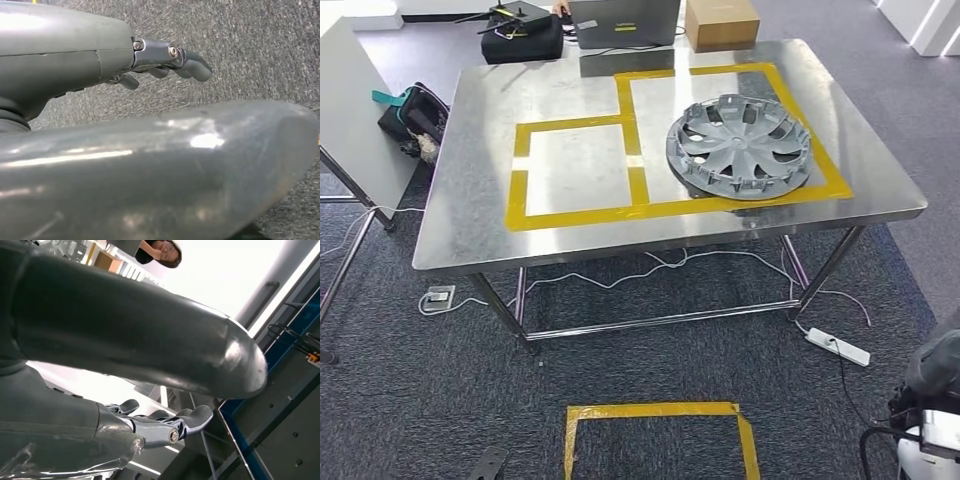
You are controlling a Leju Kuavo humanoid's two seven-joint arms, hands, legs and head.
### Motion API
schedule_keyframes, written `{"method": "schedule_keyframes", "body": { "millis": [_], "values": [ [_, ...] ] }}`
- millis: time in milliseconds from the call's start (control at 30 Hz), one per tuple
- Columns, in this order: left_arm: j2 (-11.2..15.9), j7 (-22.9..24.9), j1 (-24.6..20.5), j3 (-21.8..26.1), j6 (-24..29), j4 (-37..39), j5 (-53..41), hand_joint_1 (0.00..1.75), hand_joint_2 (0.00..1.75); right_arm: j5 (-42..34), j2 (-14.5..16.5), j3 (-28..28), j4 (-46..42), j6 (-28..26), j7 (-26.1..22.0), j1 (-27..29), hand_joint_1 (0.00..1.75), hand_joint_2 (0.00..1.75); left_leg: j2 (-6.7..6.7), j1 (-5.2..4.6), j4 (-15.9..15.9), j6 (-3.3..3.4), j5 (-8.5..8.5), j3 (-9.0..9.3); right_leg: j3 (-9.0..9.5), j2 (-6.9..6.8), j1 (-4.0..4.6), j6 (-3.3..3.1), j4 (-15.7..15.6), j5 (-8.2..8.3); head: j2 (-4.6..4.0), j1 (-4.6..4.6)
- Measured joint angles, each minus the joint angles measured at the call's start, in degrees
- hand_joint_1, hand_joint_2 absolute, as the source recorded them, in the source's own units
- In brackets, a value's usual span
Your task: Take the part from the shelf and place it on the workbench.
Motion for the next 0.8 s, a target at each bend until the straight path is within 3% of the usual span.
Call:
{"method": "schedule_keyframes", "body": {
  "millis": [67, 100, 233, 300, 367, 400, 433, 467, 500, 567, 600, 633, 700, 767, 800],
  "values": [
    [-0.04, -0.08, -0.10, -0.01, -0.02, 0.00, -0.08, 0.00, 0.00, -0.13, 0.00, -0.08, -0.02, -0.01, 0.03, 0.02, 0.00, 0.00, -0.18, 0.09, -7.51, 0.18, 1.96, 4.48, -0.44, 0.11, 0.14, 0.51, 0.40, 0.12, 0.00, -0.06],
    [-0.08, -0.10, -0.12, -0.01, -0.03, 0.00, -0.17, 0.00, 0.00, -0.22, 0.00, -0.10, -0.03, 0.01, 0.05, 0.03, 0.00, 0.00, -0.28, 0.09, -9.40, 0.47, 2.17, 5.49, -0.68, 0.21, 0.25, 0.80, 0.55, 0.21, 0.00, -0.07],
    [-0.04, -0.21, 0.01, -0.01, -0.03, 0.00, -0.40, 0.00, 0.00, -0.57, 0.00, -0.29, -0.04, 0.09, 0.08, 0.36, 0.00, 0.00, 0.29, 0.01, -10.05, 2.26, 2.43, 5.36, -1.69, 0.71, 0.10, 1.99, 1.35, -0.03, 0.00, 0.05],
    [-0.02, -0.21, -0.06, -0.01, -0.02, 0.00, -0.46, 0.00, 0.00, -0.67, 0.00, -0.48, -0.04, 0.21, 0.08, 0.57, 0.00, 0.00, 0.96, 0.12, -10.20, 2.93, 2.69, 5.21, -4.03, 0.65, 0.02, 2.45, 6.33, -3.11, 0.00, 0.26],
    [-0.04, -0.22, -0.01, -0.01, -0.01, 0.00, -0.50, 0.00, 0.00, -0.69, 0.00, -0.57, -0.04, 0.29, 0.09, 0.81, 0.00, 0.00, 1.66, 0.03, -10.17, 3.23, 2.80, 4.93, -7.55, 0.59, 0.01, 2.77, 14.39, -7.01, 0.00, 0.41],
    [-0.05, -0.23, 0.02, -0.01, -0.01, 0.00, -0.53, 0.00, 0.00, -0.69, 0.00, -0.59, -0.04, 0.31, 0.09, 0.96, 0.00, 0.00, 2.09, -0.03, -10.15, 3.30, 2.85, 4.82, -8.65, 0.57, 0.00, 2.83, 17.10, -7.90, 0.00, 0.41],
    [-0.04, -0.25, 0.04, -0.01, 0.01, 0.00, -0.57, 0.00, 0.00, -0.69, 0.00, -0.65, -0.04, 0.32, 0.09, 1.09, 0.00, 0.00, 2.51, -0.08, -10.14, 3.33, 2.87, 4.76, -8.68, 0.52, 0.00, 2.83, 17.58, -7.65, 0.00, 0.40],
    [-0.06, -0.26, 0.03, -0.02, 0.02, 0.00, -0.67, 0.00, 0.00, -0.69, 0.00, -0.75, -0.04, 0.33, 0.09, 1.18, 0.00, 0.00, 2.96, -0.11, -10.13, 3.35, 2.88, 4.77, -7.47, 0.32, 0.01, 2.78, 15.63, -6.36, 0.00, 0.40],
    [-0.10, -0.27, 0.02, -0.03, 0.03, 0.00, -0.81, 0.00, 0.00, -0.70, 0.00, -0.86, -0.04, 0.33, 0.08, 1.23, 0.00, 0.00, 3.42, -0.12, -10.12, 3.31, 2.87, 4.84, -5.22, -0.27, 0.01, 2.68, 11.73, -4.42, 0.00, 0.40],
    [-0.15, -0.28, 0.01, -0.07, 0.03, 0.00, -1.14, 0.00, 0.00, -0.73, 0.00, -1.07, -0.04, 0.33, 0.07, 1.27, 0.00, 0.00, 4.19, -0.37, -10.03, 3.02, 2.80, 5.01, -0.87, -2.65, 0.24, 2.41, 3.65, -1.72, 0.00, 0.39],
    [-0.15, -0.28, 0.02, -0.09, 0.04, 0.00, -1.31, 0.00, 0.00, -0.74, 0.00, -1.13, -0.05, 0.33, 0.06, 1.31, 0.00, 0.00, 4.55, -0.54, -9.96, 2.79, 2.78, 5.04, 0.28, -3.38, 0.36, 2.17, 1.46, -1.21, 0.00, 0.38],
    [-0.14, -0.28, 0.04, -0.09, 0.05, 0.00, -1.42, 0.00, 0.00, -0.75, 0.00, -1.21, -0.06, 0.33, 0.06, 1.43, 0.00, 0.00, 4.95, -0.69, -9.91, 2.53, 2.81, 5.05, 0.52, -3.56, 0.49, 1.92, 0.74, -1.22, 0.00, 0.36],
    [-0.12, -0.26, 0.05, -0.10, 0.09, 0.00, -1.60, 0.00, 0.00, -0.73, 0.00, -1.42, -0.22, 0.31, -0.01, 1.92, 0.00, 0.00, 5.78, -0.70, -9.84, 2.01, 2.75, 5.00, 0.21, -2.15, 0.45, 1.22, 0.82, -0.88, 0.00, 0.35],
    [-0.07, -0.22, 0.01, -0.10, 0.19, 0.00, -1.68, 0.00, 0.00, -0.69, 0.00, -1.58, -0.58, 0.27, -0.18, 2.36, 0.00, 0.00, 4.65, -0.53, -8.13, 1.36, 1.22, 4.28, -0.04, -0.99, 0.18, 0.46, 0.71, -0.43, 0.00, 0.30],
    [-0.04, -0.20, 0.01, -0.10, 0.25, 0.00, -1.71, 0.00, 0.00, -0.67, 0.01, -1.61, -0.74, 0.27, -0.25, 2.49, 0.00, 0.00, 3.47, -0.44, -5.56, 1.06, -0.48, 3.15, -0.12, -0.43, 0.01, 0.11, 0.63, -0.21, 0.00, 0.25]
  ]
}}
